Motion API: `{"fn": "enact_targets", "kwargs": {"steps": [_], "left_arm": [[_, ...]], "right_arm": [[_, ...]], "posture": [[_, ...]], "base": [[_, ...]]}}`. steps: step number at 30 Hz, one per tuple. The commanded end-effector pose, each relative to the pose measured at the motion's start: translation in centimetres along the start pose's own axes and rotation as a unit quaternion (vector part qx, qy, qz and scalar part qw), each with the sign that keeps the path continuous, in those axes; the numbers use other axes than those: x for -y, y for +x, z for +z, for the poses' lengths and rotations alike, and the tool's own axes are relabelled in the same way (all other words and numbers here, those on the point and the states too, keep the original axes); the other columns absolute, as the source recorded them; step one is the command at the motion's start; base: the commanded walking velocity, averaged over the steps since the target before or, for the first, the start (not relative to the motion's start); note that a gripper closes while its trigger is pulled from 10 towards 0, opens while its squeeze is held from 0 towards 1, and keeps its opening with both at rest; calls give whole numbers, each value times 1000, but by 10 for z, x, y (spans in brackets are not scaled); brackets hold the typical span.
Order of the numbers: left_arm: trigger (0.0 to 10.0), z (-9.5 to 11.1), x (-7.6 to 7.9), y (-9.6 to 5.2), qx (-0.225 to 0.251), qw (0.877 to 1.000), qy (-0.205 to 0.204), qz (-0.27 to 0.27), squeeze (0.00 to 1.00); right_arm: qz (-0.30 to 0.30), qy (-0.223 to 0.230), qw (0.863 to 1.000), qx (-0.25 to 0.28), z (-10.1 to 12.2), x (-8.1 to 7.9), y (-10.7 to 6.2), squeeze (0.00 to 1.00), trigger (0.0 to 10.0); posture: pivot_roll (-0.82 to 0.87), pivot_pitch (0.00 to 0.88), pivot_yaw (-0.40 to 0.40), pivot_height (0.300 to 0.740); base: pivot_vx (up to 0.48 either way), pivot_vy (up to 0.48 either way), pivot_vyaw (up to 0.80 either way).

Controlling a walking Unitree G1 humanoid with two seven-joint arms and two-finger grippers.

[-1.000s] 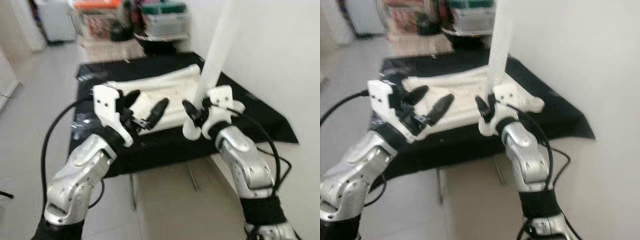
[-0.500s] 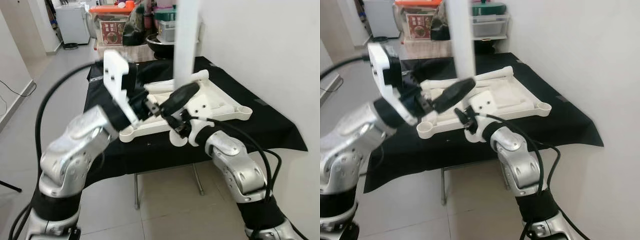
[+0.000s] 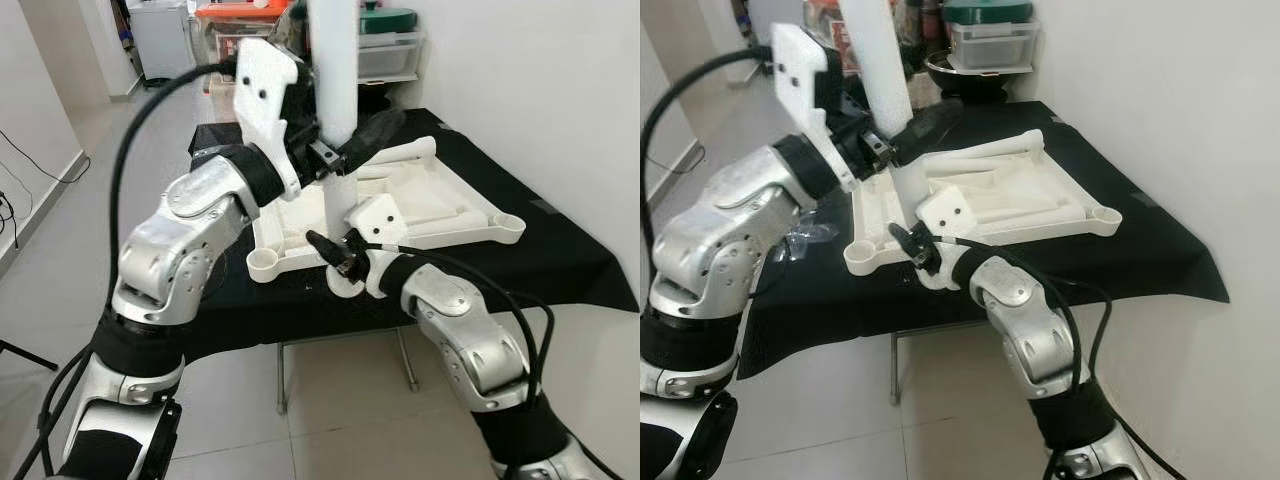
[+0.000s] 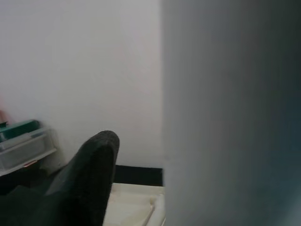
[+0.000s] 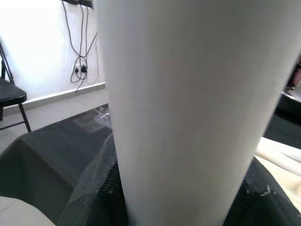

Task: Building children table

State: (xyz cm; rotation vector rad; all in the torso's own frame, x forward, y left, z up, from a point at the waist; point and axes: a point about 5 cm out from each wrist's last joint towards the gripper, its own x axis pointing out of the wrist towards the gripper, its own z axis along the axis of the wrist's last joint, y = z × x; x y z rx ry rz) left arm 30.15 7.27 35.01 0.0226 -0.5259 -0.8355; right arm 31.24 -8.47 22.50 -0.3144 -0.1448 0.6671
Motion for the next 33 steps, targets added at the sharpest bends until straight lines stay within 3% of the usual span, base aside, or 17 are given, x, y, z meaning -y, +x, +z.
{"fn": "enact_targets", "kwargs": {"steps": [1,7,9,14,15,16,24,25,30,31,33], "left_arm": [[0,-4,1,6,-16,1000,-6,-1,0],[0,-8,0,9,-26,998,-51,-3,0],[0,-7,3,8,-18,996,-78,-27,0],[0,-8,8,5,-18,993,-98,-63,0],[0,-9,17,1,-21,989,-97,-110,0],[0,-11,24,-3,-27,984,-92,-153,0],[0,-19,40,-9,-37,964,-105,-242,0],[0,-19,40,-8,-35,963,-105,-247,0],[0,-15,41,-4,-25,962,-102,-253,0],[0,-13,41,-3,-21,962,-100,-255,0],[0,-9,40,-3,-13,962,-97,-257,0]], "right_arm": [[21,-23,999,21,8,-9,1,0,10000],[-3,-24,1000,8,2,-3,2,0,10000],[5,-10,1000,3,0,-4,3,0,10000],[20,-4,1000,-3,-2,-5,2,0,10000],[47,16,999,-6,-4,-7,2,808,10000],[72,35,997,-5,-5,-9,2,1000,10000],[116,64,991,-7,-2,-12,9,996,10000],[126,67,990,-14,-3,-14,12,0,10000],[147,94,984,-31,-5,-23,19,0,10000],[153,107,982,-31,-5,-27,20,0,0],[161,124,979,-29,-6,-33,21,0,0]], "posture": [[-43,0,0,740],[-29,0,-3,740],[-26,0,-6,740],[-22,0,-8,740],[-22,0,-9,740],[-18,0,-14,740],[-20,0,-16,740],[-21,0,-18,740],[-17,0,-24,740],[-16,0,-25,740],[-15,0,-23,740]], "base": [[0,0,0],[0,0,0],[0,0,0],[0,0,0],[0,0,0],[0,0,0],[0,0,0],[0,0,0],[0,0,0],[0,0,0],[0,0,0]]}}
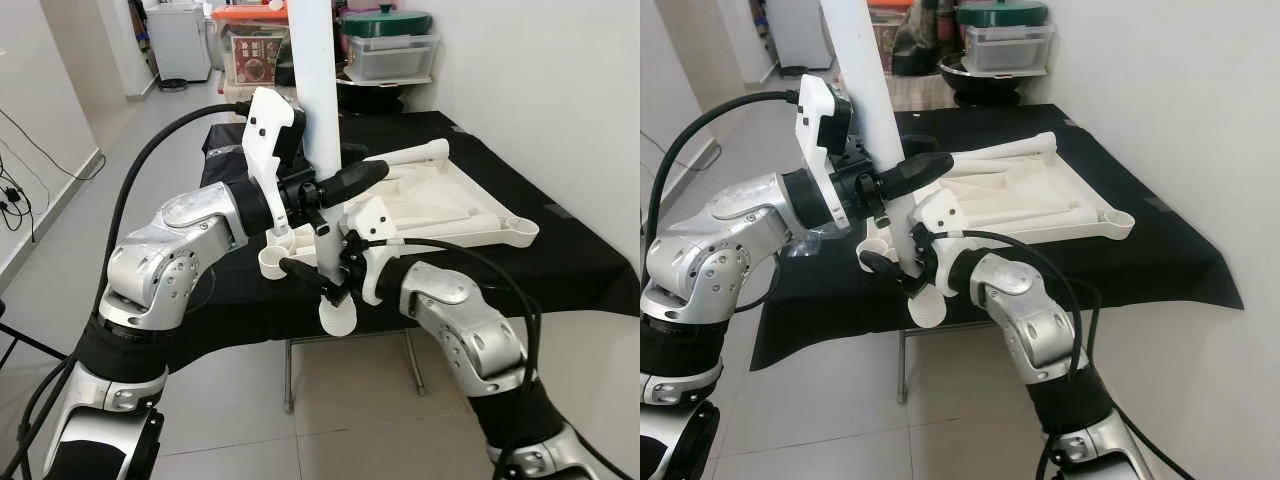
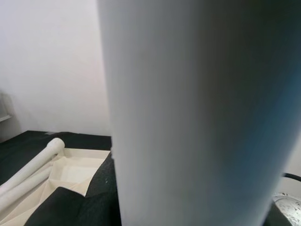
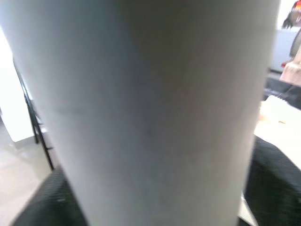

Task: Building children table

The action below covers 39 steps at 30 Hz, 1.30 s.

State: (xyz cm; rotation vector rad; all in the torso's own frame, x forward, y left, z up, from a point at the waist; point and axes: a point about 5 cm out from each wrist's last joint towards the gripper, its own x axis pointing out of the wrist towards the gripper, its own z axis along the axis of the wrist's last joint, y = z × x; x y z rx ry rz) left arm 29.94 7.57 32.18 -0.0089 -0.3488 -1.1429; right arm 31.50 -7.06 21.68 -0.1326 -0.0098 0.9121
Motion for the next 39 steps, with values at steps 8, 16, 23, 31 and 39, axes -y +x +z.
{"fn": "enact_targets", "kwargs": {"steps": [8,16,23,31,39], "left_arm": [[0,14,31,21,41,991,1,-129,0],[0,19,30,23,53,990,12,-133,0],[10000,32,15,13,80,992,11,-99,1000],[10000,96,-21,-49,163,985,52,3,1000],[10000,138,-31,-115,217,966,78,119,1000]], "right_arm": [[43,41,998,-27,-13,-24,14,0,0],[43,50,997,-33,-16,-26,15,0,0],[-5,46,999,-20,-14,-15,16,0,0],[-153,49,987,10,-11,33,-4,0,0],[-316,74,944,60,-6,79,-37,0,2078]], "posture": [[-19,0,-19,740],[-18,0,-15,740],[-18,0,-13,740],[-16,0,-14,740],[-6,3,-16,740]], "base": [[0,0,0],[0,0,0],[0,0,0],[0,0,0],[0,0,0]]}}
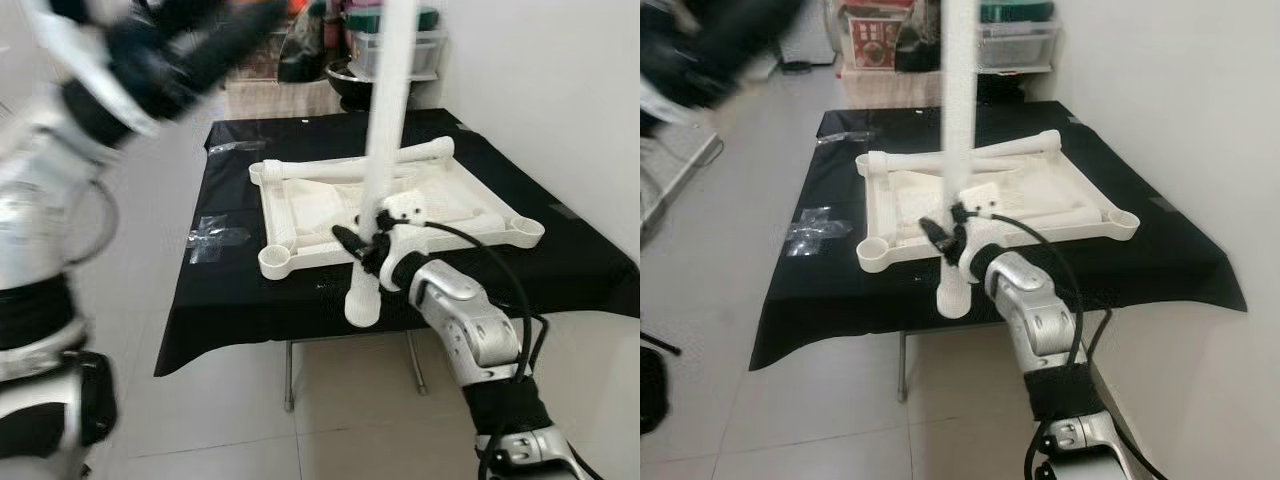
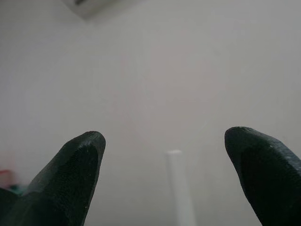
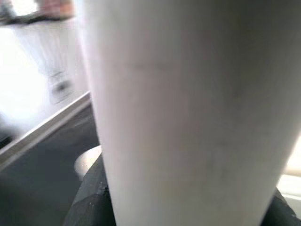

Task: Building children table

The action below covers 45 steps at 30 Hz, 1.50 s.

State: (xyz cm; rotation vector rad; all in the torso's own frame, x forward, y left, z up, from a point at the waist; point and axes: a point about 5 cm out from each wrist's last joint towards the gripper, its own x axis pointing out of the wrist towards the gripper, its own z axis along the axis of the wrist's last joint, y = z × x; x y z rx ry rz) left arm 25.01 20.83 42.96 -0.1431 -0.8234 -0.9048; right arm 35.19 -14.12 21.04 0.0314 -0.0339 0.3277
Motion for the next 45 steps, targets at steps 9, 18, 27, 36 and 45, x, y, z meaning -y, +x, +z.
{"fn": "enact_targets", "kwargs": {"steps": [9,18,27,36,45], "left_arm": [[10000,-157,28,-106,-271,921,-99,262,0],[10000,-220,123,-141,-389,873,-164,245,0],[10000,-216,118,-143,-380,882,-58,271,0],[10000,-215,128,-138,-381,893,-33,237,0],[10000,-217,129,-137,-380,897,-25,222,0]], "right_arm": [[6,73,990,121,43,-2,-2,0,10000],[161,50,974,153,55,-47,-15,0,10000],[152,33,979,128,43,-52,-17,0,10000],[164,2,982,99,30,-52,-21,0,10000],[132,4,987,94,29,-47,-19,0,10000]], "posture": [[11,45,-18,740],[1,122,-34,740],[0,151,-41,740],[4,153,-34,740],[7,154,-32,740]], "base": [[0,0,0],[0,0,394],[0,0,711],[269,0,319],[301,0,178]]}}
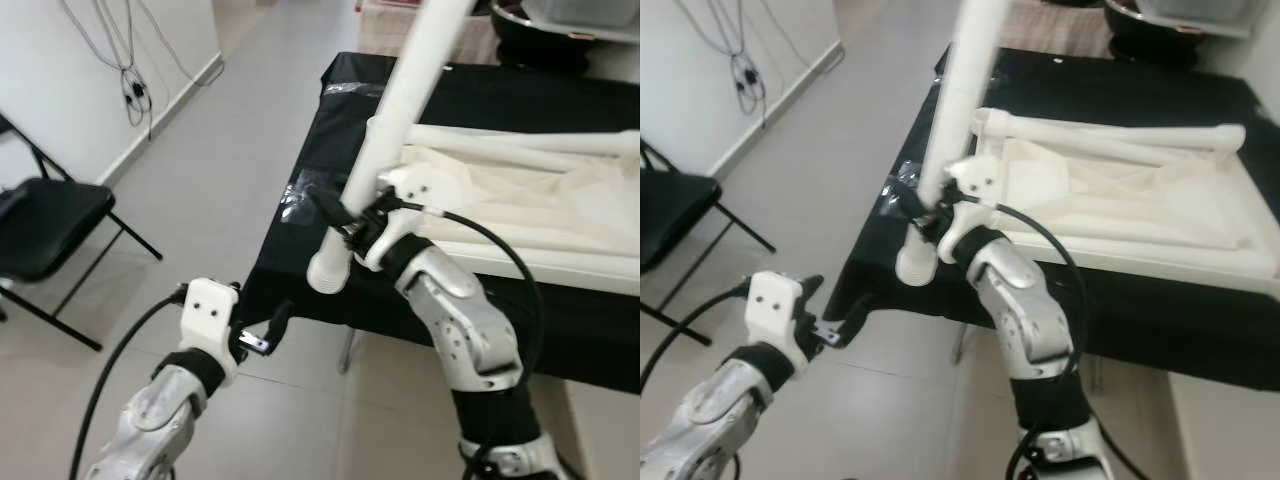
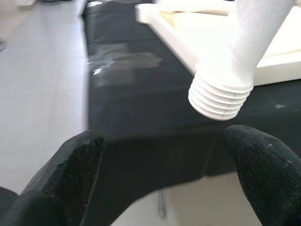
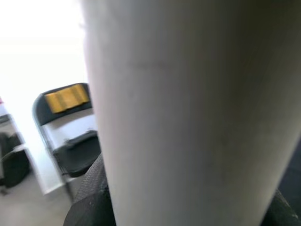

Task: Building children table

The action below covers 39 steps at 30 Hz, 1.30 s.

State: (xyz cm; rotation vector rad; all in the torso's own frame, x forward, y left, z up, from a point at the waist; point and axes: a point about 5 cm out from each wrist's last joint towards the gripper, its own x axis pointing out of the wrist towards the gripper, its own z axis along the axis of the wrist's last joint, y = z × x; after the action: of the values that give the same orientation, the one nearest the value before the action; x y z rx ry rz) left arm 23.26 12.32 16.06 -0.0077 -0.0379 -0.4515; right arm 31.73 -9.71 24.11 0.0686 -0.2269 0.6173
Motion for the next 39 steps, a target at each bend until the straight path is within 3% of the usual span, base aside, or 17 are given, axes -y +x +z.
{"fn": "enact_targets", "kwargs": {"steps": [1,7,14,22,26,28,34,39], "left_arm": [[10000,-5,5,0,-11,1000,-1,-20,0],[10000,-8,20,-6,-34,994,52,-92,0],[10000,-10,25,-18,-42,993,51,-100,0],[10000,-9,13,-22,-37,997,52,-37,0],[10000,-9,7,-21,-35,997,65,3,0],[10000,-5,2,-26,-27,994,91,49,0],[10000,-3,6,-34,-24,993,98,58,0],[10000,2,23,-49,-16,993,111,38,0]], "right_arm": [[-7,-1,1000,4,1,6,-4,0,10000],[30,-3,999,13,9,11,-5,0,10000],[91,-6,995,39,28,19,-7,0,10000],[190,-38,981,27,40,12,1,0,10000],[205,-44,977,30,44,12,16,0,10000],[218,-55,974,33,51,16,38,0,10000],[231,-60,971,31,55,21,47,0,10000],[310,-62,949,19,67,28,47,0,10000]], "posture": [[5,155,-31,740],[10,163,-35,740],[10,180,-32,740],[14,208,-45,740],[22,223,-56,740],[40,247,-64,740],[54,285,-69,740],[68,335,-73,740]], "base": [[259,0,0],[0,0,0],[0,0,0],[0,0,0],[0,0,0],[0,0,0],[0,0,0],[0,0,0]]}}
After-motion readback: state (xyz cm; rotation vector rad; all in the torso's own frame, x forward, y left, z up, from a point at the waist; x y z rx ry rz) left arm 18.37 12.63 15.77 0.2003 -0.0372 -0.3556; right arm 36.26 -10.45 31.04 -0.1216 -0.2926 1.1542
